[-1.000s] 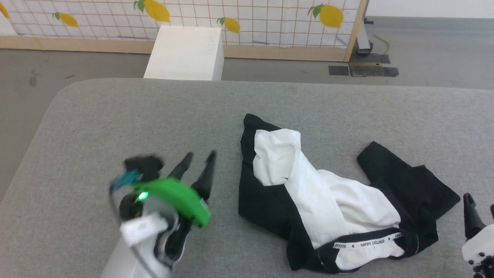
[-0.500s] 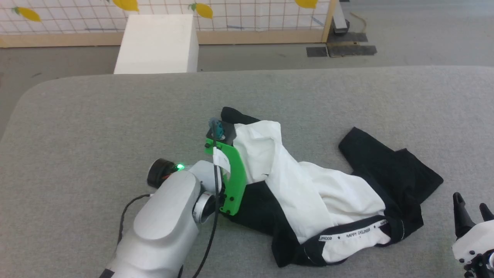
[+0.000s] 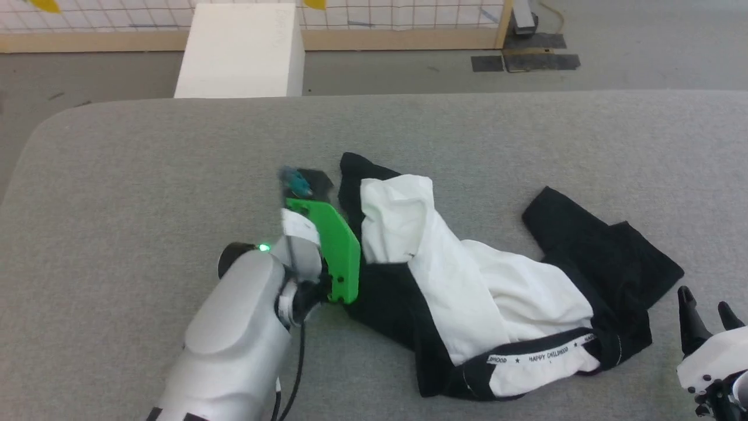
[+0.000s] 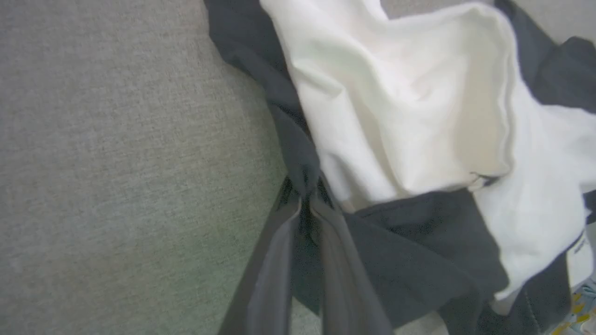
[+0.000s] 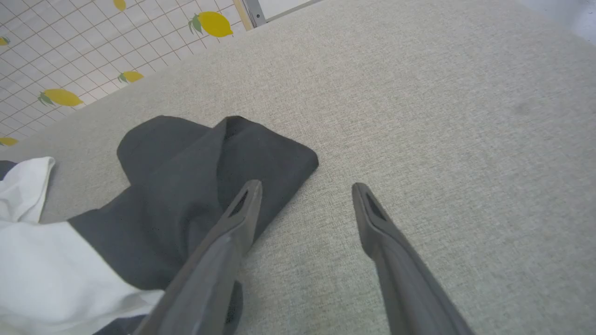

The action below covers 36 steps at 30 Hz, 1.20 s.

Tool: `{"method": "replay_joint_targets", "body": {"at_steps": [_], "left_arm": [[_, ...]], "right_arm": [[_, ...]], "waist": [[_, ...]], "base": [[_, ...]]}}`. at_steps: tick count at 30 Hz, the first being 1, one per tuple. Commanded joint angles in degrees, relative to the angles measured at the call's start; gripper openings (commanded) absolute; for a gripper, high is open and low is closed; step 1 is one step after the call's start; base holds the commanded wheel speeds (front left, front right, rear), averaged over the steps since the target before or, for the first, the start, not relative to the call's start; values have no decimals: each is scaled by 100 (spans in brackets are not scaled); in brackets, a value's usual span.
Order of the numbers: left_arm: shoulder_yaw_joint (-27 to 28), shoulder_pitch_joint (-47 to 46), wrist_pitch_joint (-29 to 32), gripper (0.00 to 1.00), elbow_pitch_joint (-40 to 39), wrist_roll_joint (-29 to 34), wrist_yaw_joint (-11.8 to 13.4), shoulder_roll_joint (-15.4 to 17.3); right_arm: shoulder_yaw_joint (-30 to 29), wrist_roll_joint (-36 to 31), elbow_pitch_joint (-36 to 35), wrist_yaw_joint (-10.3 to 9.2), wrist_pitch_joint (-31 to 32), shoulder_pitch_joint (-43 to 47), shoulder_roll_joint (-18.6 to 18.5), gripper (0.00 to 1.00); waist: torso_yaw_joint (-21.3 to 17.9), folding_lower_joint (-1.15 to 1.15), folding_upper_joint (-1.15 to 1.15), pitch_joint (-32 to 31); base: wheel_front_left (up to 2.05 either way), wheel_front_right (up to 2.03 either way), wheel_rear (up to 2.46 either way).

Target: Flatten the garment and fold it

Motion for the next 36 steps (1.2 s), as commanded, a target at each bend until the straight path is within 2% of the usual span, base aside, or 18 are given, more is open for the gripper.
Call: {"method": "replay_joint_targets", "body": {"at_steps": [1, 6, 8, 9, 13, 15, 19, 20, 21, 22, 24, 27, 30, 32, 36], "left_arm": [[236, -55, -289, 0, -58, -199, 88, -24], [1208, -126, -1281, 0, -307, -693, 348, 28], [1601, -21, -1670, 0, -434, -784, 493, 197], [2037, 273, -2041, 0, -626, -926, 682, 323], [2727, 1133, -2361, 0, -824, -1142, 1135, 530], [2993, 1593, -2397, 0, -842, -1295, 1311, 521], [3301, 2191, -2433, 0, -813, -1551, 1461, 395], [3348, 2242, -2452, 28, -820, -1622, 1452, 338], [3323, 2304, -2459, 91, -815, -1604, 1435, 336], [3326, 2325, -2492, 100, -837, -1618, 1399, 321], [3375, 2300, -2697, 100, -969, -1655, 1236, 298], [3348, 2260, -3240, 100, -1369, -1543, 751, 367], [3173, 2371, -3920, 100, -1742, -1077, 363, 552], [2953, 2528, -4417, 100, -1942, -586, 203, 679], [2609, 2836, -5156, 100, -2147, 243, 103, 771]], "right_arm": [[26, -34, 9, -8, -44, -87, -2, 100], [89, -59, 26, -8, -5, -40, -2, 100], [137, -64, 45, -8, -3, -17, -2, 100], [167, -57, 70, -8, -9, 34, -2, 100], [252, -40, 103, -8, 9, 139, -2, 100], [308, -28, 105, -8, 29, 174, -2, 100], [361, -15, 75, -8, 67, 190, -2, 100], [364, -18, 68, -8, 72, 189, -2, 100], [384, -22, 64, -8, 81, 184, -2, 100], [405, -32, 60, -8, 94, 182, -2, 100], [419, -33, 58, -8, 103, 176, -2, 100], [485, -23, 61, -8, 116, 160, -2, 100], [539, -13, 70, -8, 111, 136, -2, 100], [599, 6, 76, -8, 105, 128, -2, 100], [797, -9, -3, -8, 112, 52, -2, 100]], "waist": [[143, 0, 0, -73], [387, 0, 0, -227], [462, 0, 0, -319], [564, 0, 0, -400], [704, 0, 0, -491], [763, 0, 0, -494], [869, 0, 0, -436], [886, 0, 0, -428], [898, 0, 0, -422], [908, 0, 0, -418], [933, 0, 0, -425], [922, 0, 0, -452], [888, 0, 0, -465], [866, 0, 0, -472], [822, 0, 0, -426]], "base": [[0, 0, 0], [0, 0, 0], [0, 0, 0], [0, 0, 0], [0, 0, 0], [0, 0, 0], [0, 0, 0], [0, 0, 0], [0, 0, 0], [0, 0, 0], [0, 0, 0], [0, 0, 0], [0, 0, 0], [0, 0, 0], [0, 0, 0]]}}
